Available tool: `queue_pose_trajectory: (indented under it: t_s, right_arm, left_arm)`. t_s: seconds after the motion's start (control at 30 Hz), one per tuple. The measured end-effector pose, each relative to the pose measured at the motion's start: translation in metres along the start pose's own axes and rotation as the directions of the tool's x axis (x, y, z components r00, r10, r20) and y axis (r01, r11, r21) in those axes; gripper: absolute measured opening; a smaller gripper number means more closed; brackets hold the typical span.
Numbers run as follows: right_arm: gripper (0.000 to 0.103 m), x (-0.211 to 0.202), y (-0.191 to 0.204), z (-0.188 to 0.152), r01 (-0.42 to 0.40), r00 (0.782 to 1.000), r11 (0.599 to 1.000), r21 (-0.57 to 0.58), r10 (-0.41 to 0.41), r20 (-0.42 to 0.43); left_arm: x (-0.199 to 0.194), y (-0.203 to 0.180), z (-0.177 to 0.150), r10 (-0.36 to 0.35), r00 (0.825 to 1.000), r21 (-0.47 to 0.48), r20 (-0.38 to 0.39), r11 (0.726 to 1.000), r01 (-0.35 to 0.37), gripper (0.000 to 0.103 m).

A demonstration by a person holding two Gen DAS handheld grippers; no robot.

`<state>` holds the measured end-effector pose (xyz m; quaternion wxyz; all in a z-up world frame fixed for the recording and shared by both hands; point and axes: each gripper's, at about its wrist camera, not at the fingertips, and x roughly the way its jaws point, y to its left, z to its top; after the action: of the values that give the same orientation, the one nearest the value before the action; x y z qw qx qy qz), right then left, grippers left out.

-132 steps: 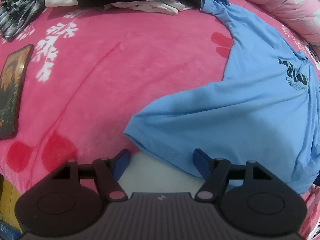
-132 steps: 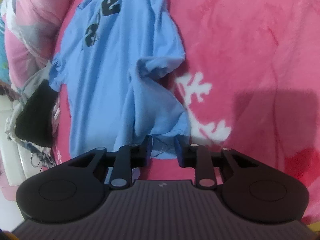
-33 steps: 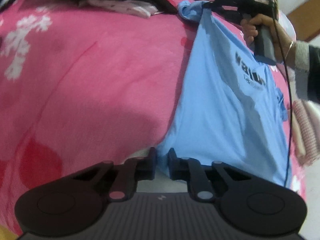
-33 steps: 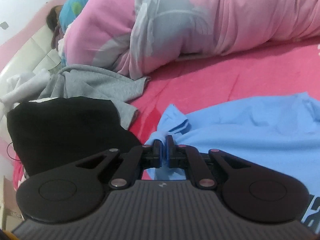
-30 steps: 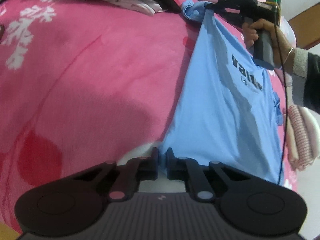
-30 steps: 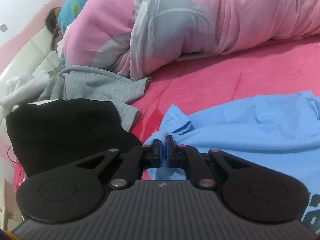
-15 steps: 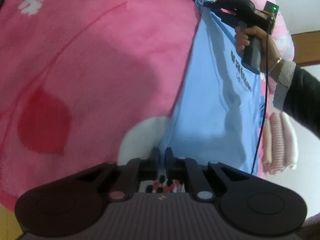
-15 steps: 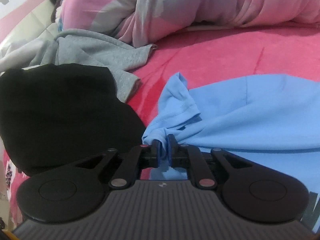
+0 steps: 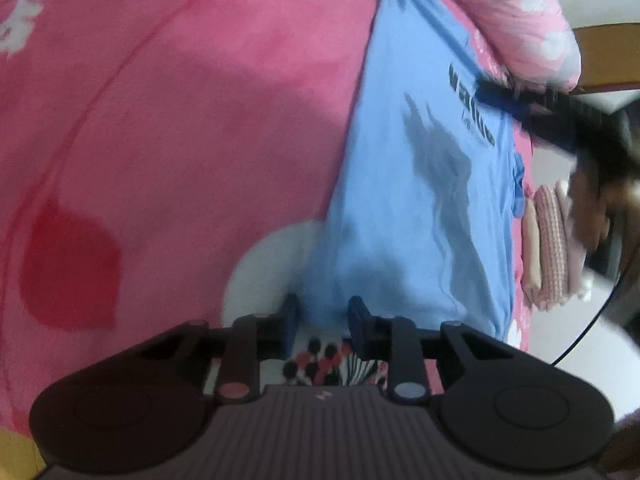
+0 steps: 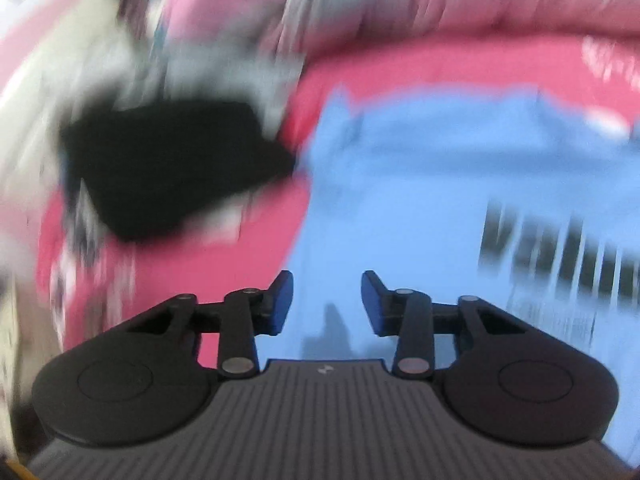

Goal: Fold clothes

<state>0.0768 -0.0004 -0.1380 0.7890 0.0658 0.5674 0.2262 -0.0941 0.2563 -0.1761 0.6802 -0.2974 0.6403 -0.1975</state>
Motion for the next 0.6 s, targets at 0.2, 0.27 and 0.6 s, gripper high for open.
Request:
queue_pose_trajectory:
  t_s: [0.2, 0.27, 0.6]
  right_arm:
    - [0.026, -0.01, 0.036, -0.085, -0.017, 0.993, 0.998, -0.067, 0.009, -0.12]
    - [0.026, -0.012, 0.061, -0.105, -0.028, 0.993, 0.989, -0.143, 0.011, -0.117]
    - [0.016, -0.02, 0.088, -0.103, -0.014, 0.996, 0.954, -0.298, -0.012, -0.083]
  left_arm:
    - [-0.003, 0.01, -0.005, -0.005, 0.998, 0.02, -0.058, 1.0, 0.006, 0.027]
    - [-0.007, 0.012, -0.006, -0.006, 0.998, 0.022, -0.06, 1.0, 0.008, 0.027]
    - [-0.023, 0.021, -0.012, -0.007, 1.0, 0.006, -0.009, 1.0, 0.007, 0.029]
